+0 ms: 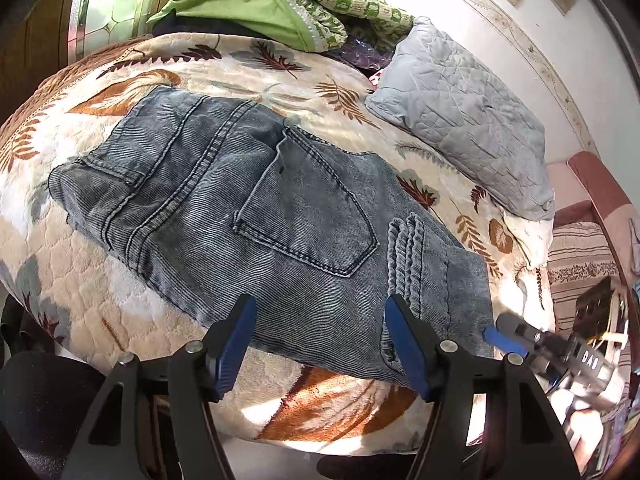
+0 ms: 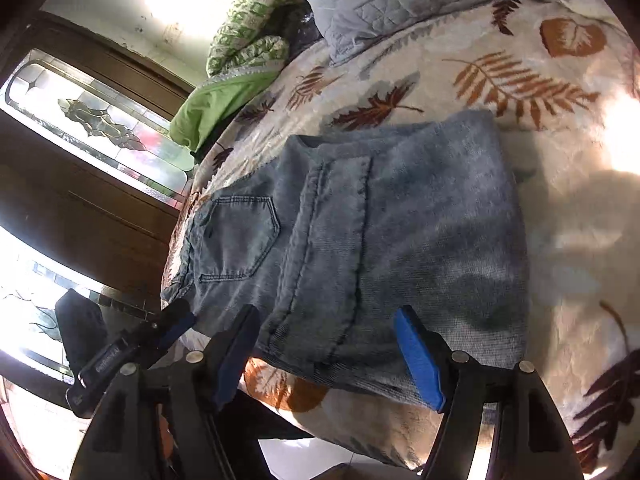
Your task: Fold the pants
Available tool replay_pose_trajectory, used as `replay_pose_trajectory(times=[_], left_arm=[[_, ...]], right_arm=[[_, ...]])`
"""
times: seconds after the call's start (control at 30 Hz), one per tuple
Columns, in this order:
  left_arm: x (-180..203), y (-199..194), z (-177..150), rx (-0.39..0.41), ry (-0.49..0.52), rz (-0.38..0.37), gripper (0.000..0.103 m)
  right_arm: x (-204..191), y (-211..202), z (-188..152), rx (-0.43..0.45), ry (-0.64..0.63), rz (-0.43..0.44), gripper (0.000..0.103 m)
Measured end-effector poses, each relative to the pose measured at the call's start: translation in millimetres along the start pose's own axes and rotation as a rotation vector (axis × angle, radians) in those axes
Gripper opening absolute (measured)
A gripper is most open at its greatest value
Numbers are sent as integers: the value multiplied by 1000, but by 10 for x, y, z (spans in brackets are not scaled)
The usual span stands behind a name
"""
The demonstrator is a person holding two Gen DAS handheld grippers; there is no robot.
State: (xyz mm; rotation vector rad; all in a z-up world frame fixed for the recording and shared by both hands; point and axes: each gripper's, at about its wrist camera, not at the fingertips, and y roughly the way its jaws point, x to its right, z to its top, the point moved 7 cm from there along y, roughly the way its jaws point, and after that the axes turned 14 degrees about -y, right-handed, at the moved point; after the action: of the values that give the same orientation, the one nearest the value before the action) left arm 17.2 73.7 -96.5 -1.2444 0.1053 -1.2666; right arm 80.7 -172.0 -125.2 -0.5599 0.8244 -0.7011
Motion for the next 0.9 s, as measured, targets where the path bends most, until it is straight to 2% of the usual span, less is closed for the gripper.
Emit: replay_pose_trajectory(times=[0.13,0.23,0.3,0.47,0.6,0.67,0.77,0.83,0.9], left_arm=[[69,33,-103,-3,57,-25,68],[99,18,-123,10,96,-39,68],[121,2,-103,18,111,-65,68],[143,-42,12,81,155,-103,68],[49,63,82,55,128,-106,68],[-4,96,134,51,109,-101,68],[-130,191,193,33,78,-67,68],[-201,273,184,0,61,-67,68],[-182,263,170,7,85,-61,68]], right_arm=[[-78,100,438,-18,-83,-71,73],[-91,346,817,-47,-162,-137,73],[-133,565,1017,-83,-217,-140,72],[-125,1150,1271,-196,-324,-224,51],[-62,1477,1317,-257,-360,-261,46],[-6,1562,1318,-263,-353,-276,29],[77,1555,1367,-235,-325,-310,14],[119,1500,1422,-207,-323,-366,13],[120,1502,1439,-212,-318,-370,13]])
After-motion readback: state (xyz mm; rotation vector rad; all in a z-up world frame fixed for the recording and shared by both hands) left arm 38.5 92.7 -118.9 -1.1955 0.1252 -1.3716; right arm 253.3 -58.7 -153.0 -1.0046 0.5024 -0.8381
